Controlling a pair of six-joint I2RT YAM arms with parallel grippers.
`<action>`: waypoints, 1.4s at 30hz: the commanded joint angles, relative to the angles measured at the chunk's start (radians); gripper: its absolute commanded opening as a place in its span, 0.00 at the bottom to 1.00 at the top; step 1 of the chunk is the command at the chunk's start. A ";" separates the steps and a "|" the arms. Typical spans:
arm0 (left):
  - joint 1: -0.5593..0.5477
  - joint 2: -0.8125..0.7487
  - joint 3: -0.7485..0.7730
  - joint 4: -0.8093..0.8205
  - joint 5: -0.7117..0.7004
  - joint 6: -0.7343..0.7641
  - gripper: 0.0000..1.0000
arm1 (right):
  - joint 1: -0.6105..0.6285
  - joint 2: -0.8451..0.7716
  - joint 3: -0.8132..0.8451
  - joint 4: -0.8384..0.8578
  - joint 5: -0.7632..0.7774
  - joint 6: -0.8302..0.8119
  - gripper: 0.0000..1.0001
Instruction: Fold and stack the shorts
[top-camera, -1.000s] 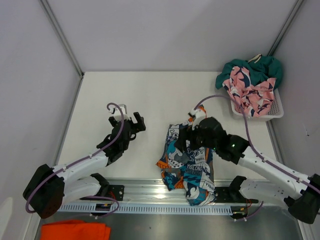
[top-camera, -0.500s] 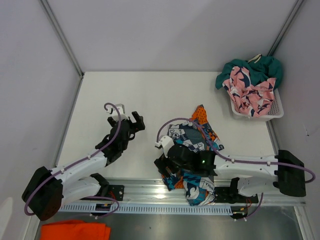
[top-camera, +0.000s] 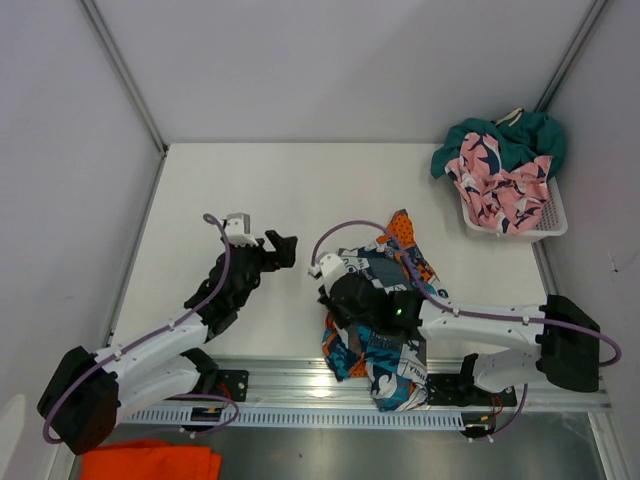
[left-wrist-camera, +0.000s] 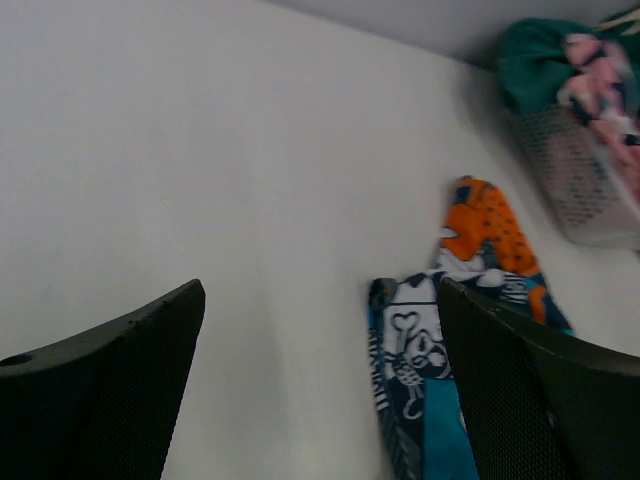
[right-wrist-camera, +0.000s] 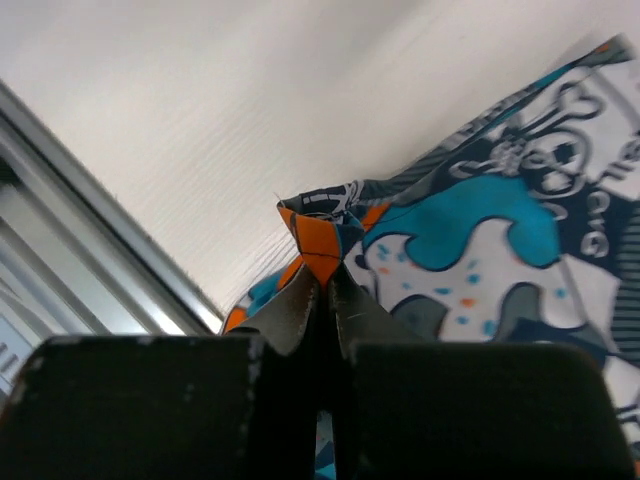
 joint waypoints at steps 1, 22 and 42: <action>0.006 -0.045 -0.096 0.359 0.322 0.066 0.99 | -0.124 -0.099 0.061 0.061 -0.062 -0.005 0.00; 0.005 0.223 -0.042 0.808 1.021 -0.073 0.99 | -0.393 -0.233 -0.040 0.153 -0.520 -0.002 0.00; -0.037 0.259 0.069 0.548 0.964 0.029 0.35 | -0.394 -0.242 -0.083 0.254 -0.583 0.026 0.00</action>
